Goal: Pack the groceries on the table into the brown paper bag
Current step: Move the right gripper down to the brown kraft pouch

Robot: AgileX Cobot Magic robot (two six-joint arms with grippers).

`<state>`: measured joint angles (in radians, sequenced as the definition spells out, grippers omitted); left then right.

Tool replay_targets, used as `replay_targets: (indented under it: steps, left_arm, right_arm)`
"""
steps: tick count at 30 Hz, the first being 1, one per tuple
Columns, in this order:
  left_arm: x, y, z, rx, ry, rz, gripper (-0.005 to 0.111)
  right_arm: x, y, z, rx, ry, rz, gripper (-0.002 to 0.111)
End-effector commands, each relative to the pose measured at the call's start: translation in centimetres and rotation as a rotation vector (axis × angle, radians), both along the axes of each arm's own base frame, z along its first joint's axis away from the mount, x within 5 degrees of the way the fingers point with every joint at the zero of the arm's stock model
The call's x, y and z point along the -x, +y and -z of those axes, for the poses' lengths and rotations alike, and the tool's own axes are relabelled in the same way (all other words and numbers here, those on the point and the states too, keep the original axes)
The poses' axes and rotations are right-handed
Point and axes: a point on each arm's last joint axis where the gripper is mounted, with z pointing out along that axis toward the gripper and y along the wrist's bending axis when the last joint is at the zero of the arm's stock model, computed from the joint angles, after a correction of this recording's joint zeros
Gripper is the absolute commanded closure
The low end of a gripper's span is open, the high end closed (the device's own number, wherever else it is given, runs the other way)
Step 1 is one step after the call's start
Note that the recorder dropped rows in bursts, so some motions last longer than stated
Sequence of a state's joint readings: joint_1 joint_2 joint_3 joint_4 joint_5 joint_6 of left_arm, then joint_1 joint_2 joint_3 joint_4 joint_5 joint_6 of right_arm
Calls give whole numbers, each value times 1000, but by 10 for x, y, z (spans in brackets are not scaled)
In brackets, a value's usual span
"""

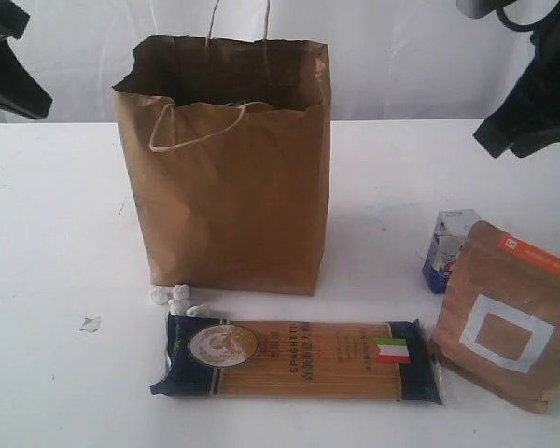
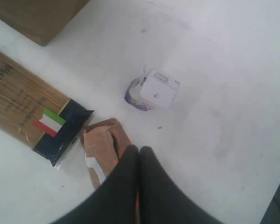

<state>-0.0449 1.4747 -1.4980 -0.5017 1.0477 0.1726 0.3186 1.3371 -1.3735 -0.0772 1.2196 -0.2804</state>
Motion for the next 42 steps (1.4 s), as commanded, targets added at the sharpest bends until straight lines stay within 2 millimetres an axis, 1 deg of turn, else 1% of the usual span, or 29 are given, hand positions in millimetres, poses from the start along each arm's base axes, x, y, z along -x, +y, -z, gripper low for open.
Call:
replay_targets:
  steps: [1,4,5,8,11,14,17,19,20,21,22,23,24,25,26,27,28,29,30,31,32,33,34,35,36,37,38,40,42]
  left_arm:
    - [-5,24,-3,-58,35,-446,107]
    - [-1,41,-6,-159,16,-622,107]
    - [1,44,-8,-184,1,-647,107]
    - [9,53,-20,-261,-81,-676,107]
    - [22,57,-38,-271,-199,-694,107]
    - [37,57,-66,-197,-387,-708,107]
    - [60,57,-98,-110,-603,-716,107]
    - [75,58,-112,-85,-690,-713,107]
    - [84,58,-117,-99,-722,-697,107]
    - [91,58,-120,-133,-743,-672,107]
    - [104,59,-117,-200,-771,-621,107]
    - [109,59,-111,-227,-769,-602,107]
    - [120,60,-94,-275,-745,-567,107]
    - [124,60,-84,-281,-724,-563,107]
    - [136,59,-58,-268,-678,-557,107]
    - [143,59,-47,-259,-668,-556,107]
    - [157,57,-16,-239,-646,-550,107]
    - [162,57,1,-235,-633,-550,107]
    - [179,58,31,-205,-620,-574,107]
    - [196,59,55,-166,-606,-610,107]
    - [206,59,65,-145,-604,-627,107]
    - [221,60,80,-100,-623,-658,107]
    - [227,60,86,-85,-658,-661,107]
    - [233,60,95,-56,-737,-663,107]
    - [232,59,100,-44,-777,-661,107]
    - [227,59,115,-45,-829,-651,107]
    - [224,59,123,-42,-841,-648,107]
    - [219,58,140,-30,-864,-641,107]
    - [218,57,149,-10,-887,-642,107]
  right_arm:
    - [3,-5,8,31,20,-7,108]
    - [6,-7,20,61,53,-12,108]
    - [6,-7,25,62,57,-13,108]
    - [11,-9,37,61,53,-19,108]
    - [17,-10,44,49,13,-25,108]
    - [26,-13,38,27,-58,-29,108]
    - [36,-16,26,10,-122,-29,108]
    - [40,-19,20,19,-163,-30,108]
    - [42,-20,17,18,-179,-30,108]
    - [43,-20,15,14,-192,-31,108]
    - [40,-19,14,-1,-241,-36,108]
    - [36,-17,14,-14,-284,-42,108]
    - [25,-16,19,-42,-335,-27,108]
    - [22,-16,22,-51,-336,-20,108]
    - [16,-16,29,-85,-304,3,108]
    - [15,-16,30,-89,-296,4,108]
    - [13,-19,32,-86,-286,2,108]
    - [13,-21,32,-81,-284,0,108]
    - [13,-28,33,-62,-262,16,108]
    - [14,-36,36,-49,-224,51,108]
    - [15,-42,37,-42,-203,75,108]
    - [16,-51,40,-25,-167,104,108]
    - [17,-56,41,-12,-146,110,108]
    - [20,-60,43,8,-96,96,108]
    - [23,-59,45,25,-61,50,108]
    - [29,-55,47,19,-1,-46,108]
    - [30,-52,48,6,16,-76,108]
    - [31,-47,47,-58,16,-94,108]
    - [30,-44,46,-93,10,-90,108]
